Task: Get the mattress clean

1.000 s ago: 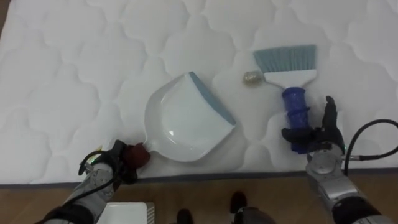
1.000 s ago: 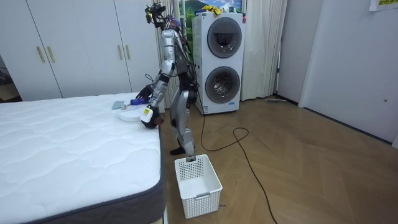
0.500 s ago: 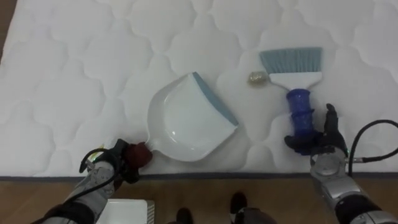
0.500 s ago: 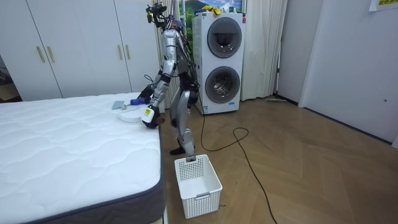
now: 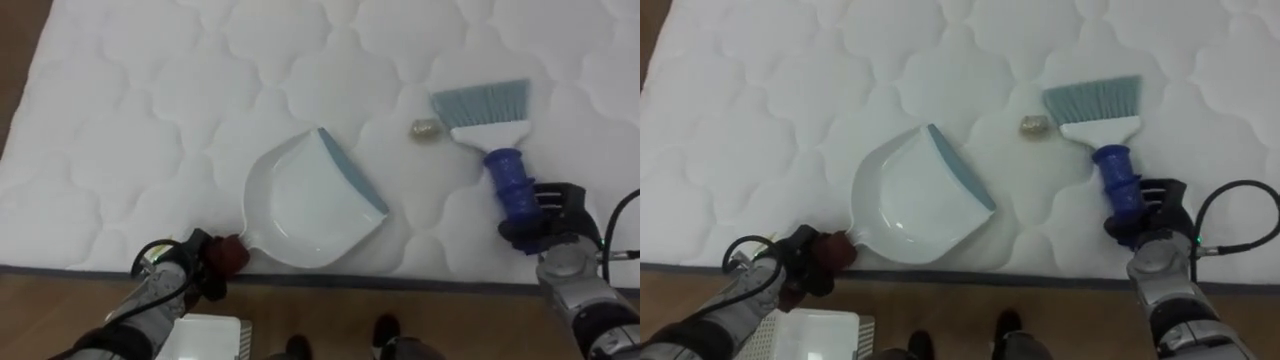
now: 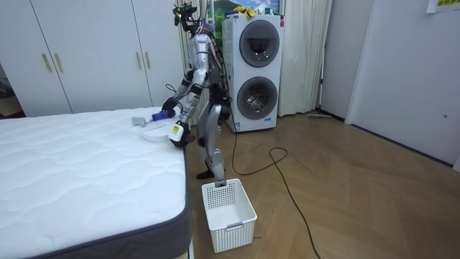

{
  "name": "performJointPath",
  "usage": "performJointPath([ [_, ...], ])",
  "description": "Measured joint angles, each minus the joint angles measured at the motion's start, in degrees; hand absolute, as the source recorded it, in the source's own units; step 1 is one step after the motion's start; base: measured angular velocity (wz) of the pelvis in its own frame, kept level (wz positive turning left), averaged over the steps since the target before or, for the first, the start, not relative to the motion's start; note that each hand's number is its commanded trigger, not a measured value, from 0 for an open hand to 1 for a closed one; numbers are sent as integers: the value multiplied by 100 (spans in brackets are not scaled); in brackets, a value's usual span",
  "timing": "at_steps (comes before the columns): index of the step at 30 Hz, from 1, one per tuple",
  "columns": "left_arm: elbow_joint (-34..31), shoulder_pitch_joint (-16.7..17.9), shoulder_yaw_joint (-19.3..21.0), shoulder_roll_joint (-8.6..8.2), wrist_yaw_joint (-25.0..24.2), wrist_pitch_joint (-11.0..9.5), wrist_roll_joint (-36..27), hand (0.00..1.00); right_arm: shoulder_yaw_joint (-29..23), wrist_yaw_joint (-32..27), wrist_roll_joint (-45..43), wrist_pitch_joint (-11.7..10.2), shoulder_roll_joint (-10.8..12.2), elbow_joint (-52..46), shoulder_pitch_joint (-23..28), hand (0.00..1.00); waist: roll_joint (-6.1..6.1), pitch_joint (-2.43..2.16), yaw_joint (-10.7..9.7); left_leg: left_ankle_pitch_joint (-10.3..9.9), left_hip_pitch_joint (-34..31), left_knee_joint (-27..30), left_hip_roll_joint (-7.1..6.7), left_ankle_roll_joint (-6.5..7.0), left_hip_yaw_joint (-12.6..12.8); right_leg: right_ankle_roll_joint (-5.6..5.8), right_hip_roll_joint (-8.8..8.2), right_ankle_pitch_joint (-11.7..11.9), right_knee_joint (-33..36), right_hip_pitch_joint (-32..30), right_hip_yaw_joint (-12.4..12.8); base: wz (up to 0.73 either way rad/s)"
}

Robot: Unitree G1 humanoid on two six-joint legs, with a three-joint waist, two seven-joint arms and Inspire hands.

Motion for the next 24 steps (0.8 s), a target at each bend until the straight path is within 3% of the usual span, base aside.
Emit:
performJointPath([
  [10,-10,-65,-2,25,-166,-17,9,100,-24,75,71,56,-5,211,0,100,-41,29,65,-70,-162,202,-57,57,27,26,-91,-93,302,-201,48,0],
  [14,-7,-64,-7,27,-167,14,7,100,-54,61,70,80,-9,245,-5,100,-43,30,101,-210,-244,332,16,58,14,26,4,-92,313,-212,31,-1],
  [24,-31,-63,-113,35,-52,10,12,100,-103,-64,71,178,-12,245,-10,100,-39,27,118,-301,-346,531,24,97,27,59,-4,-125,419,-285,27,-1],
])
